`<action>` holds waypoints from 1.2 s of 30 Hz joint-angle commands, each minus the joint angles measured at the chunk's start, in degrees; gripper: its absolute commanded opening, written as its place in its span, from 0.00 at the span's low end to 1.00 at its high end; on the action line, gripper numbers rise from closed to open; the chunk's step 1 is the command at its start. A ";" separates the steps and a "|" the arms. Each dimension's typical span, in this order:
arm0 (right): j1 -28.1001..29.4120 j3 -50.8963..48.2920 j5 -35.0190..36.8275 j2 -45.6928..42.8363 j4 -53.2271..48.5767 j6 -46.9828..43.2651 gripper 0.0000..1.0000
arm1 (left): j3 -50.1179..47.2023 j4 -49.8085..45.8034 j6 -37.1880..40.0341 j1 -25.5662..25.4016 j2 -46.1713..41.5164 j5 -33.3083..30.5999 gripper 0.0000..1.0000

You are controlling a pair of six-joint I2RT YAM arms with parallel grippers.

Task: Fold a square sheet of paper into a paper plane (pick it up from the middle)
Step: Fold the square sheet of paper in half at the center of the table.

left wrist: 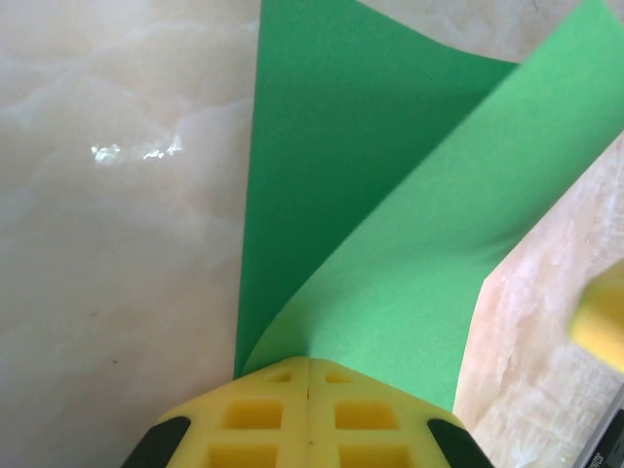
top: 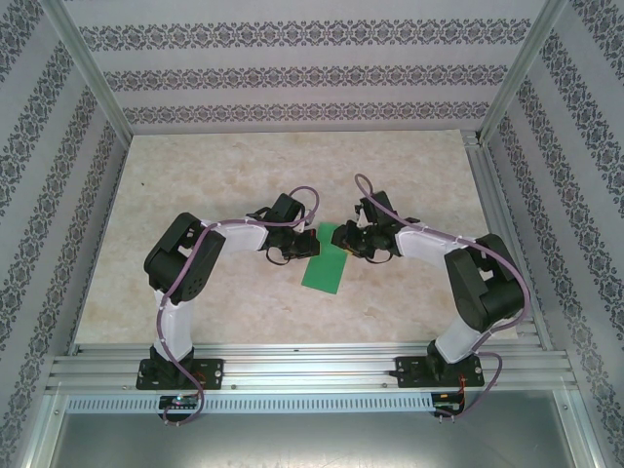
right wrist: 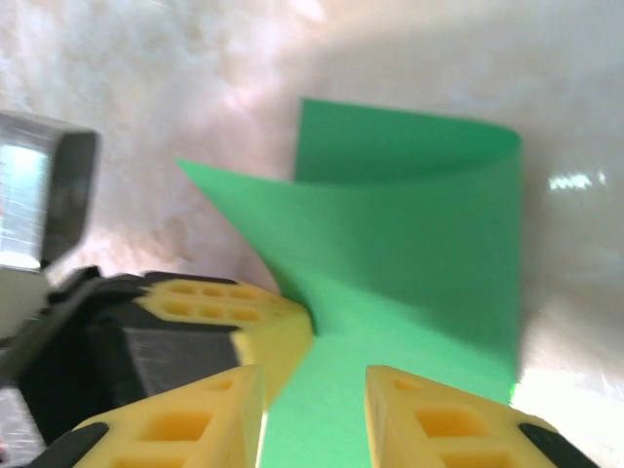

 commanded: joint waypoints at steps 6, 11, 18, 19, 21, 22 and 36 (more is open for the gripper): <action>-2.47 -0.82 -2.36 6.93 4.26 -1.60 0.33 | 0.22 -4.39 1.59 -1.14 2.37 -1.05 0.04; -3.11 -1.15 -1.81 9.56 4.34 -1.51 0.33 | 0.01 -4.44 1.71 -1.16 2.29 -1.05 0.04; -3.19 1.69 -2.47 3.97 0.77 -2.22 0.34 | -0.01 -4.60 1.88 -1.15 2.15 -1.05 0.04; -3.20 2.52 -2.51 3.30 0.10 -2.61 0.34 | -0.04 -4.54 1.85 -1.16 2.20 -1.03 0.04; -3.20 3.82 -2.43 3.01 -0.91 -3.18 0.35 | 0.10 -4.54 1.82 -1.18 2.33 -0.99 0.04; -3.24 4.54 -2.34 3.41 -1.41 -3.60 0.35 | 0.14 -4.54 1.77 -1.18 2.29 -1.03 0.04; -4.66 6.35 -0.52 13.86 -2.35 -3.80 0.34 | -0.09 -4.91 2.24 -1.18 2.43 -1.04 0.04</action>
